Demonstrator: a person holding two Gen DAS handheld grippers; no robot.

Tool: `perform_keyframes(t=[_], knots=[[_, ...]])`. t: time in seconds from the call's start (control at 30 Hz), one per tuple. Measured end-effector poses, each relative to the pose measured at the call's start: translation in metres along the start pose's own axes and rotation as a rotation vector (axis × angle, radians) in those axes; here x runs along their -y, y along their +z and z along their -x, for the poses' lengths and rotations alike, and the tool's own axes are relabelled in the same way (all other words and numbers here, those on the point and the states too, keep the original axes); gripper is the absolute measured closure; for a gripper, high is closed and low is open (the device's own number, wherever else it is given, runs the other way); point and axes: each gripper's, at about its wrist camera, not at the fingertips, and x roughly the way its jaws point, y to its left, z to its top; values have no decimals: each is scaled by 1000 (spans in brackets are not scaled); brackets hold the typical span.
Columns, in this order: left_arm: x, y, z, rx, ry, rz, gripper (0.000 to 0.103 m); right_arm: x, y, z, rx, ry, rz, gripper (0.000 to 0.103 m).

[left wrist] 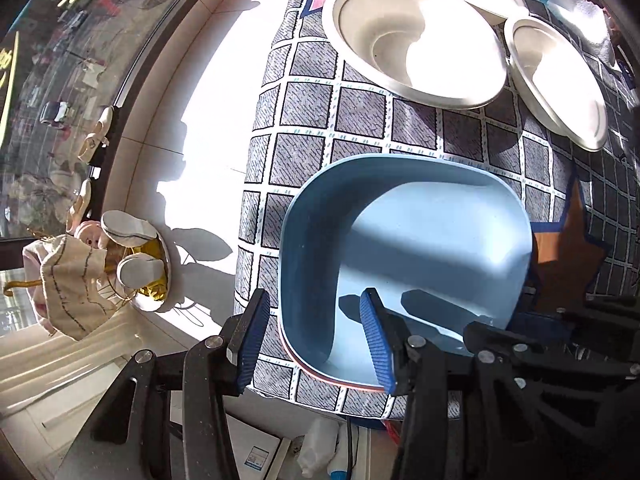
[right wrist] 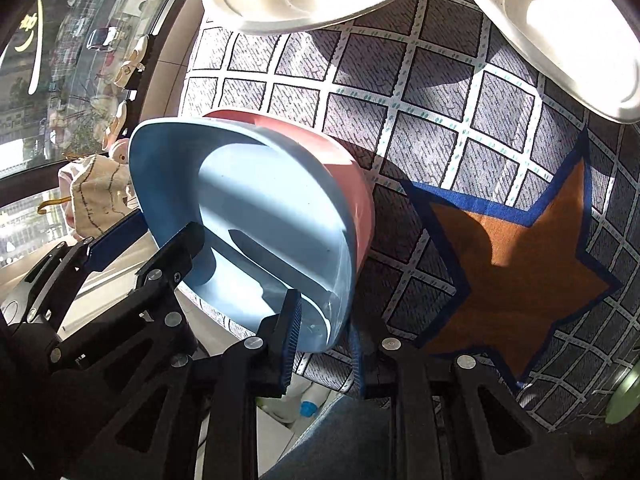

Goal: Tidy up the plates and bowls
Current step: 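Lift the blue plate onto the pink plate and open the right gripper, then move the right gripper to the rim of the green square plate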

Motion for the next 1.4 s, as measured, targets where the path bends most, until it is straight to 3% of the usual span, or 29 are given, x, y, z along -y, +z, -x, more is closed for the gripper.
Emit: perform_keyframes(t=[0.07,0.1,0.23,0.43,0.63,0.77,0.83,0.93,1.07,1.4], knots=[[-7,-1,2,9,8,35,39,8,-5,6,23,-32,-2,38],[-12,-2,-1,16,5,47,34,13,-8,11,42,-45,2,27],[-16,-9,3,27,6,62,29,50,-33,39,77,-90,4,27],[3,-18,7,48,0,32,29,112,-69,71,148,-182,-113,27],[43,-26,18,60,-35,-36,29,188,-109,107,252,-344,-262,27],[67,-30,21,55,-63,-87,29,246,-128,115,257,-448,-402,27],[78,-33,24,56,-68,-115,29,271,-137,111,243,-455,-468,27],[89,-37,25,52,-82,-141,29,296,-150,99,207,-397,-526,27],[101,-42,26,48,-72,-186,29,300,-147,81,182,-276,-550,27],[104,-41,32,54,-61,-195,29,198,-67,70,205,-232,-374,27]])
